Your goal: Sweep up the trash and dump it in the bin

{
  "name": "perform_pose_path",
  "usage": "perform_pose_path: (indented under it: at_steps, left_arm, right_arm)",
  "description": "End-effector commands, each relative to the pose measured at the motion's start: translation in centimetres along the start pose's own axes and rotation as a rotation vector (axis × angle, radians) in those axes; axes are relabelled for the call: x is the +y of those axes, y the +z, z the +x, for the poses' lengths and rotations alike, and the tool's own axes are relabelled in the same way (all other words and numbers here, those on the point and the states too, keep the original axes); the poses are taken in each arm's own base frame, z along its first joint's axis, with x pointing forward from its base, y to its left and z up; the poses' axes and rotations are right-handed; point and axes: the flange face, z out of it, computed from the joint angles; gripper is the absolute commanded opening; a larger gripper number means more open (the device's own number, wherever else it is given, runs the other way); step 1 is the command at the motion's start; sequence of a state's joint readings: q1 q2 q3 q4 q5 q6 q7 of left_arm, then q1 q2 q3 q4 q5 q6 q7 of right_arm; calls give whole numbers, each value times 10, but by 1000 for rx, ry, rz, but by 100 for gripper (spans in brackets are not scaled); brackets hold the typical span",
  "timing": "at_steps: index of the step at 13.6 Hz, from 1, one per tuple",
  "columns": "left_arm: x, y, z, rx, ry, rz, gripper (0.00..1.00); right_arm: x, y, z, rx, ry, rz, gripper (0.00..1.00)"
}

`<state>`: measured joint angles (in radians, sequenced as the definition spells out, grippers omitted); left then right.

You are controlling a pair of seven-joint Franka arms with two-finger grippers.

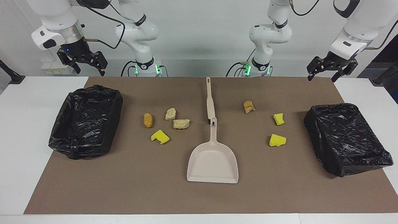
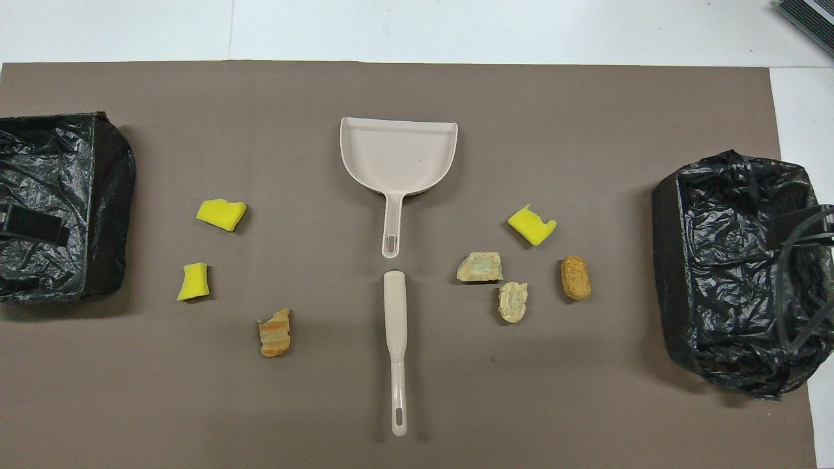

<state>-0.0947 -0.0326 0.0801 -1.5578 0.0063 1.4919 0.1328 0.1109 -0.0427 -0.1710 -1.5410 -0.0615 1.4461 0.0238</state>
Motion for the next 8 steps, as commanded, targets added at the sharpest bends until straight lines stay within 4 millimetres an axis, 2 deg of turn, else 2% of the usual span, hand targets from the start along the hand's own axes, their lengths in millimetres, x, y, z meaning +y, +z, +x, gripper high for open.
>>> perform_pose_path:
  at_steps: [1,8]
  left_arm:
    - [-3,-3,-11,-4,-8,-11,100]
    - [-2,-3,-11,-5,-4,-11,100]
  right_arm:
    - [-9,1,-3,-24,57,66,100]
    - [-12,4,-1,1,0,53,100]
